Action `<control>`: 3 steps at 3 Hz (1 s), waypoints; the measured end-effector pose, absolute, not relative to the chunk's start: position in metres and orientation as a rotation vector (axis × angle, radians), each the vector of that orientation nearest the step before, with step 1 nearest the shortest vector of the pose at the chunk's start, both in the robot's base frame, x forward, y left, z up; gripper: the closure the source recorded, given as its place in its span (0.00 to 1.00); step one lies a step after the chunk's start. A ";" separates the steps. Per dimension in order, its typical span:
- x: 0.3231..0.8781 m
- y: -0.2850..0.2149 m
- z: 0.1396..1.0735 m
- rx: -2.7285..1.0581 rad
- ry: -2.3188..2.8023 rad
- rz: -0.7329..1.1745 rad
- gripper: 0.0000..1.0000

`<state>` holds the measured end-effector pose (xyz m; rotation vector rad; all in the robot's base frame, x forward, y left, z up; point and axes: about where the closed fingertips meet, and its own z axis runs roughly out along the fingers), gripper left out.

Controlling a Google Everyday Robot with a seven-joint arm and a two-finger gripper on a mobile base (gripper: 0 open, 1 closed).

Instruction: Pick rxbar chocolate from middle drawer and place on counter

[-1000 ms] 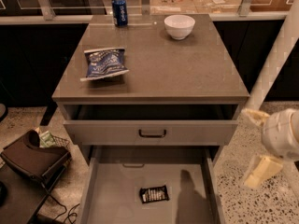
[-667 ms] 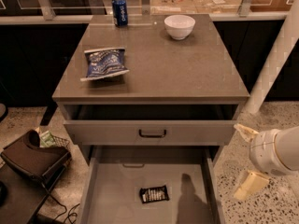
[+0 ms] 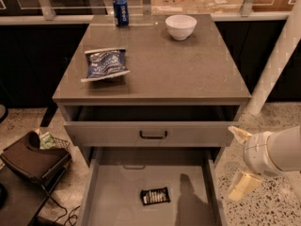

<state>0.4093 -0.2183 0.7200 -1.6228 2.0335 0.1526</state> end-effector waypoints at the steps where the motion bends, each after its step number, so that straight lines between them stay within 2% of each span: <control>1: 0.411 -0.199 0.689 -1.643 1.961 0.187 0.00; 3: 0.413 -0.153 0.615 -1.768 1.847 0.160 0.00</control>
Offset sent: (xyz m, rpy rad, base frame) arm 0.0025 0.0676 -0.1144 0.0182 -0.1144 0.1895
